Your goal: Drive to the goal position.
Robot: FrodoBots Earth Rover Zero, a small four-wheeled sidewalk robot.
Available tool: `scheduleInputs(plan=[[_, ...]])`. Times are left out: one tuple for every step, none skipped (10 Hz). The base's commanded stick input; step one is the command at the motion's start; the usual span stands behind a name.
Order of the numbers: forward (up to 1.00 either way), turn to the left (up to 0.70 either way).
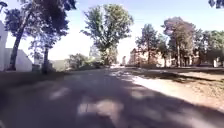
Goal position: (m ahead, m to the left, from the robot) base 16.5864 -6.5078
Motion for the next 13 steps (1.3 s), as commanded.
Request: scheduleInputs(plan=[[0.70, 0.00], [0.70, -0.01], [0.70, -0.06], [0.70, -0.11], [0.70, -0.14], [0.70, -0.14], [0.70, -0.14], [0.70, -0.14], [0.70, -0.14], [0.70, -0.14], [0.70, -0.14], [0.70, -0.14], [0.70, -0.14]])
